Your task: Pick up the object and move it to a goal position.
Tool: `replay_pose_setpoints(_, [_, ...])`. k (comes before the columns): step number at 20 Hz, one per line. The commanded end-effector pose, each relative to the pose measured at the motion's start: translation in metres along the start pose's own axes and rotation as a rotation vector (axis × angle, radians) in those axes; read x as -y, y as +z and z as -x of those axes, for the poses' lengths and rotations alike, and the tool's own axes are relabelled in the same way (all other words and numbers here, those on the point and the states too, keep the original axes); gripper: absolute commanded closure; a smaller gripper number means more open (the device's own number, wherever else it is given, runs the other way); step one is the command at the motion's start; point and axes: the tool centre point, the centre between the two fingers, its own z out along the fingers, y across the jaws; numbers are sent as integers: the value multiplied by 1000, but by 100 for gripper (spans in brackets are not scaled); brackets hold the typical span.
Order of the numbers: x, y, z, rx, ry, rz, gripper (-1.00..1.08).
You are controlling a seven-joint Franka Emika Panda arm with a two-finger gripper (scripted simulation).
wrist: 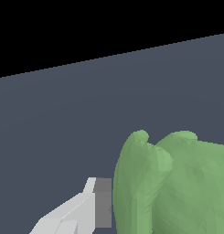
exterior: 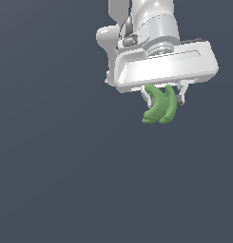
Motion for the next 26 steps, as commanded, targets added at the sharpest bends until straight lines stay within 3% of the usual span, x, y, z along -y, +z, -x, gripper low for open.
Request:
replay_pose_setpoints(1, [5,-10,-13,-41,-3,-10,108])
replay_pose_setpoints(12, [16,-39,-45,-142,-11,-30,108])
replay_pose_setpoints(26, [20,-50,-54,-177,-15,-37,108])
